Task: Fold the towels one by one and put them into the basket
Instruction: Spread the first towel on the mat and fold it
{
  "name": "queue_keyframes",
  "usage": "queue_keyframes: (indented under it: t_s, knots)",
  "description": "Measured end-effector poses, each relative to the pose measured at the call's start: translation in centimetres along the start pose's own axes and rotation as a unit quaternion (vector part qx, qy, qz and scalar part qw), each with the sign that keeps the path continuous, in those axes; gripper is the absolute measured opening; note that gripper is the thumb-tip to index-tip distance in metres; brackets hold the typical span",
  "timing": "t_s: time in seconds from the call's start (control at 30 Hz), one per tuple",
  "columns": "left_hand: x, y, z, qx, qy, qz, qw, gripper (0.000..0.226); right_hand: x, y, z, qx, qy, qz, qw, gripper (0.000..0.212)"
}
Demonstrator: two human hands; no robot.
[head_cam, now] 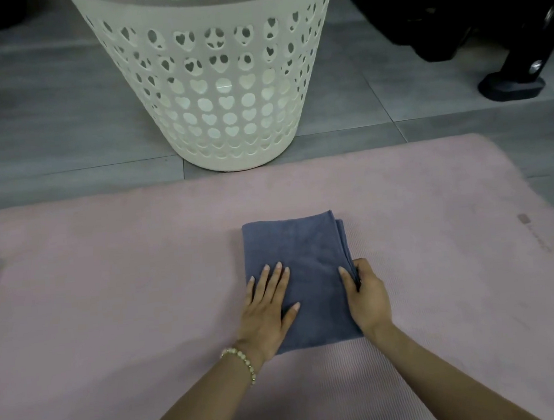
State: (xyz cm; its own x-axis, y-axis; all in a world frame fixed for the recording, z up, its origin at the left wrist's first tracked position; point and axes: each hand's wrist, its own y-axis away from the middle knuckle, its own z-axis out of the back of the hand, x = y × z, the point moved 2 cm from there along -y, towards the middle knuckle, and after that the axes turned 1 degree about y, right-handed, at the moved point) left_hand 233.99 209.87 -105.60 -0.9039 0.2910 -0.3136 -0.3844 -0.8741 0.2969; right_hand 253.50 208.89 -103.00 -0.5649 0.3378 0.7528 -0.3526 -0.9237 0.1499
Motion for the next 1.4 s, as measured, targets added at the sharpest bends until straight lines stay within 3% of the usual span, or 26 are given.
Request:
queue_keyframes:
  t_s: [0.13, 0.23, 0.33, 0.43, 0.53, 0.6, 0.7, 0.87, 0.93, 1.0, 1.07, 1.13, 1.17, 1.23, 1.3, 1.4]
  knots:
    - [-0.1, -0.3, -0.5, 0.0, -0.006, 0.01, 1.0, 0.063, -1.3, -0.3, 0.1, 0.002, 0.035, -0.066, 0.997, 0.021]
    - [0.3, -0.7, -0.1, -0.067, 0.084, 0.039, 0.993, 0.074, -2.1, -0.1, 0.2, 0.041, 0.064, -0.11, 0.991, 0.041]
    - [0.6, -2.6, 1.2, -0.099, 0.267, 0.139, 0.948, 0.084, -2.6, 0.2, 0.6, 0.135, 0.057, -0.158, 0.976, 0.056]
    - [1.7, -5.4, 3.1, -0.162, 0.403, 0.254, 0.864, 0.078, -3.4, 0.3, 0.7, 0.203, 0.04, -0.188, 0.96, 0.074]
    - [3.0, -7.6, 4.6, -0.077, 0.568, 0.286, 0.768, 0.061, -3.0, 0.3, 0.6, 0.241, -0.025, -0.221, 0.945, 0.057]
    - [3.1, -8.1, 5.9, -0.013, 0.601, 0.258, 0.756, 0.05, -2.1, 0.6, 0.9, 0.254, -0.07, -0.229, 0.937, 0.04]
    - [2.3, -7.7, 7.9, 0.073, 0.631, 0.218, 0.741, 0.044, -1.6, 0.9, 1.6, 0.285, -0.128, -0.209, 0.927, 0.041]
    - [2.4, -4.3, 11.4, 0.106, 0.686, 0.15, 0.705, 0.034, 0.0, -0.8, 4.6, 0.365, -0.219, -0.208, 0.881, 0.037]
    - [4.3, -1.9, 12.7, 0.136, 0.721, 0.12, 0.669, 0.04, 0.2, -2.1, 5.6, 0.366, -0.265, -0.218, 0.865, 0.044]
    - [6.9, 0.7, 13.2, 0.176, 0.74, 0.097, 0.642, 0.062, 0.8, -3.3, 6.4, 0.364, -0.307, -0.224, 0.85, 0.056]
    - [9.7, 2.6, 12.4, 0.224, 0.717, 0.108, 0.651, 0.073, 1.5, -4.1, 6.0, 0.323, -0.319, -0.217, 0.865, 0.053]
    - [11.5, 3.9, 10.8, 0.284, 0.658, 0.133, 0.685, 0.074, 1.6, -4.1, 4.3, 0.225, -0.287, -0.224, 0.904, 0.035]
    - [12.1, 4.2, 9.8, 0.303, 0.622, 0.15, 0.706, 0.074, 1.3, -4.0, 3.3, 0.16, -0.241, -0.223, 0.931, 0.024]
    - [12.5, 4.2, 8.2, 0.283, 0.554, 0.2, 0.757, 0.07, 0.0, -3.5, 1.4, 0.083, -0.081, -0.182, 0.977, 0.029]
    - [12.0, 3.4, 7.3, 0.213, 0.498, 0.235, 0.807, 0.046, -0.5, -2.2, 0.4, 0.084, 0.043, -0.176, 0.98, 0.035]
    - [10.0, 2.1, 7.2, 0.148, 0.441, 0.238, 0.853, 0.034, -0.1, 0.1, -0.4, 0.147, 0.061, -0.201, 0.967, 0.041]
